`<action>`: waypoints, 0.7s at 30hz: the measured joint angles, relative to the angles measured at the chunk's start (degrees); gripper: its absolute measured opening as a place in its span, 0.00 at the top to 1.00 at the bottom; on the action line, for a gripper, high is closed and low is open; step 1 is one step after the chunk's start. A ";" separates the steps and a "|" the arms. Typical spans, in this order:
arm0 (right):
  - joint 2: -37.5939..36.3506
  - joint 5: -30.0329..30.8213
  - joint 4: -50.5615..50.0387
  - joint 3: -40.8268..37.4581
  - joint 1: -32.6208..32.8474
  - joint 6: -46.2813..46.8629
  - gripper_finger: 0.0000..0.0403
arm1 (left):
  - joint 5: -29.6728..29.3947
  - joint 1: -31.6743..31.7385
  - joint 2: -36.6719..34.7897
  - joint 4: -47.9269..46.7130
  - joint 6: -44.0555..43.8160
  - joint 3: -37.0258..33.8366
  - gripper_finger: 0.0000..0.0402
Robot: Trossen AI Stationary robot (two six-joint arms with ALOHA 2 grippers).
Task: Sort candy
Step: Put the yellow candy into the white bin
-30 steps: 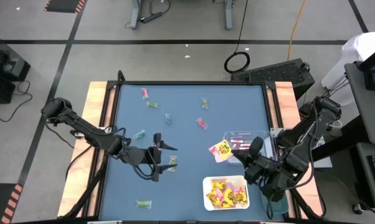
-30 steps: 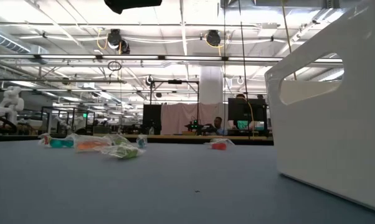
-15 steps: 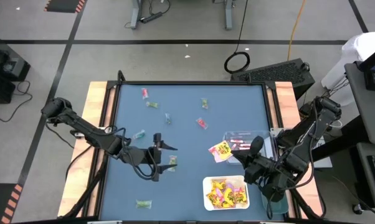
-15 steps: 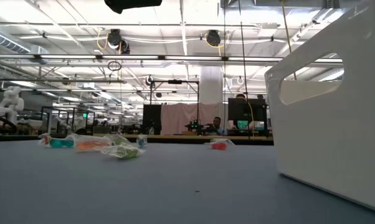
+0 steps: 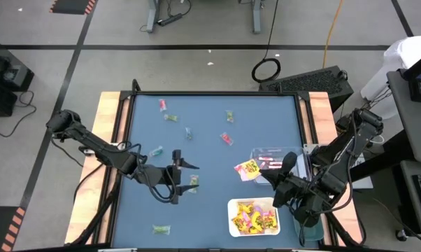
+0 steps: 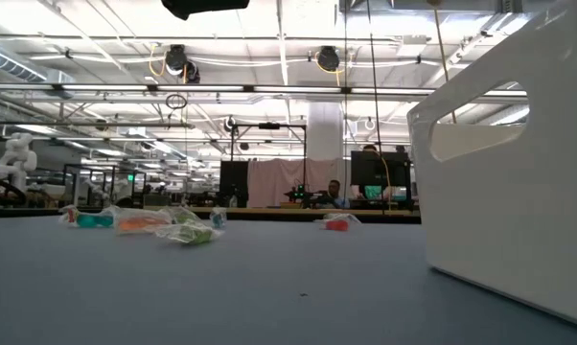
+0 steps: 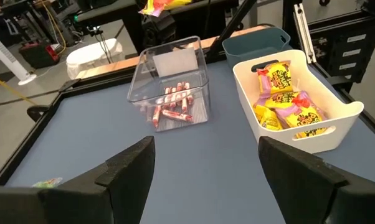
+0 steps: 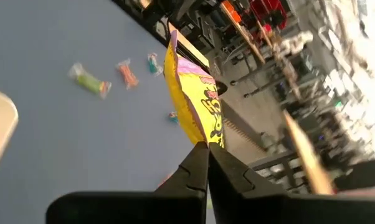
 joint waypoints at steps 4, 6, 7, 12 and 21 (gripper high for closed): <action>0.00 -0.31 0.00 0.00 0.00 10.96 1.00 | 0.00 0.04 0.00 0.00 0.00 0.00 0.28; 0.00 -0.93 0.02 0.00 0.00 18.37 1.00 | 0.00 0.04 0.00 0.00 0.00 0.00 0.28; 0.00 -1.54 0.04 0.00 0.00 22.12 1.00 | 0.00 0.04 0.00 0.00 -0.02 0.00 0.28; 0.00 -7.10 0.34 -0.03 -0.01 36.27 1.00 | 0.00 -0.09 0.00 0.00 -0.40 0.00 0.28; 0.06 -16.55 9.37 -1.29 0.13 41.27 1.00 | 0.02 -0.28 0.00 0.01 -4.61 0.00 0.28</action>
